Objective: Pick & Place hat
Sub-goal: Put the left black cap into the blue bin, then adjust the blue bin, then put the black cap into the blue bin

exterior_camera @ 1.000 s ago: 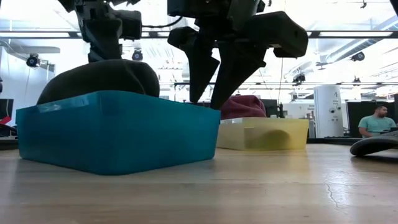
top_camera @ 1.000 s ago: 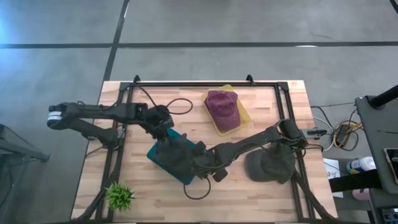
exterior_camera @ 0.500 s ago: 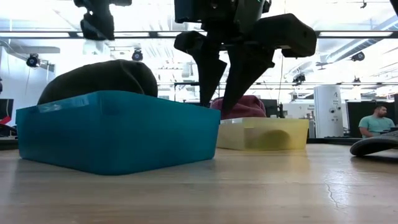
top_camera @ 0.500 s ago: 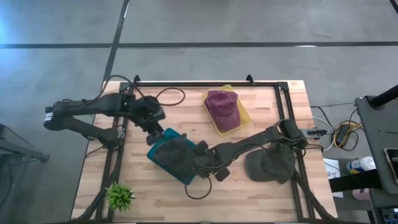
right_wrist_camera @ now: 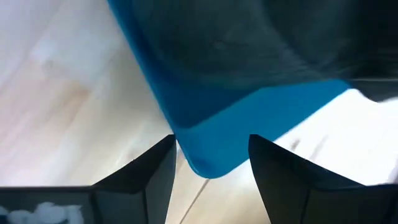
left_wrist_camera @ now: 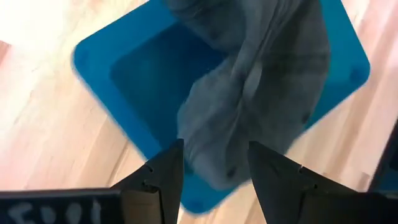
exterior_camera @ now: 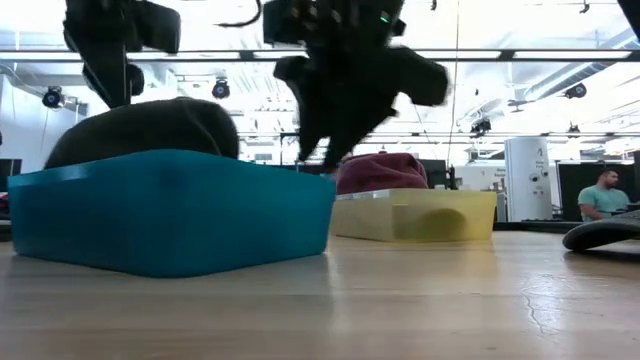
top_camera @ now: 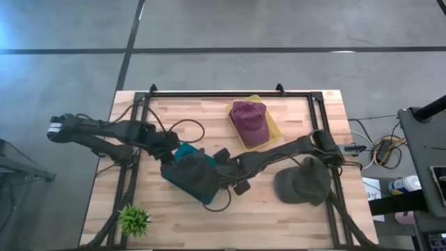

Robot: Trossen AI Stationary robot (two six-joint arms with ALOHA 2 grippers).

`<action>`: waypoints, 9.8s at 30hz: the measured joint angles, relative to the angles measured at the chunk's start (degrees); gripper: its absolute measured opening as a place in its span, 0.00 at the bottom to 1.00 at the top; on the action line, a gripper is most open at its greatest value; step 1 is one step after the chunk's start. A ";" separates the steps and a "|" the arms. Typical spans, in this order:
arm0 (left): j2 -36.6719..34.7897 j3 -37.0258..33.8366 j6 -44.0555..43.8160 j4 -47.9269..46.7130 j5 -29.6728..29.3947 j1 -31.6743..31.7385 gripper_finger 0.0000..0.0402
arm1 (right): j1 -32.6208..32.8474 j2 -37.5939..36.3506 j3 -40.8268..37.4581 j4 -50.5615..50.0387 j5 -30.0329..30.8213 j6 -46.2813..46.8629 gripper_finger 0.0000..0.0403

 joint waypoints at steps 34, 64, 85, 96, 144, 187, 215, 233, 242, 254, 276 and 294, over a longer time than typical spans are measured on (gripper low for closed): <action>-6.36 -4.61 -14.16 6.82 8.90 -3.96 0.42 | -11.35 5.25 1.55 23.11 -12.61 -4.86 0.49; -6.91 6.64 -23.83 -2.73 5.05 -13.29 0.42 | -11.00 1.40 1.74 12.04 -8.16 -1.29 0.49; 2.71 -20.99 -49.20 32.12 1.63 -28.60 0.42 | -9.19 1.00 0.87 1.32 -18.68 35.95 0.49; 1.42 -23.38 -38.53 29.83 -14.18 -20.31 0.42 | -7.44 0.85 -0.18 -1.20 -17.34 38.49 0.49; 35.22 10.29 -13.98 56.69 11.05 -17.02 0.42 | 32.12 -30.45 -44.29 -17.09 -15.55 130.23 0.49; 46.71 19.02 -42.04 55.16 -14.32 -14.67 0.42 | 29.65 -26.59 -47.02 14.34 4.81 114.06 0.46; 59.87 19.53 -44.31 81.69 -15.16 -14.86 0.42 | 28.44 -23.69 -47.09 27.64 6.11 104.44 0.46; 48.86 20.00 -16.18 76.93 -10.83 -13.84 0.03 | 29.96 -33.35 -36.23 9.08 11.14 89.85 0.46; 37.62 32.07 27.35 37.36 -15.90 -16.09 0.02 | 35.39 -38.09 -21.07 -23.76 17.31 103.07 0.46; 38.03 39.66 77.26 22.56 -46.87 -23.19 0.02 | 34.70 -43.41 -22.33 -30.83 18.17 121.79 0.46; 38.21 28.61 82.74 19.05 -50.97 -31.81 0.02 | 13.46 -40.36 -25.73 5.86 11.64 87.93 0.35; 38.21 28.41 83.44 19.13 -58.07 -34.38 0.02 | 3.62 -18.74 -25.64 22.96 -12.09 80.81 0.04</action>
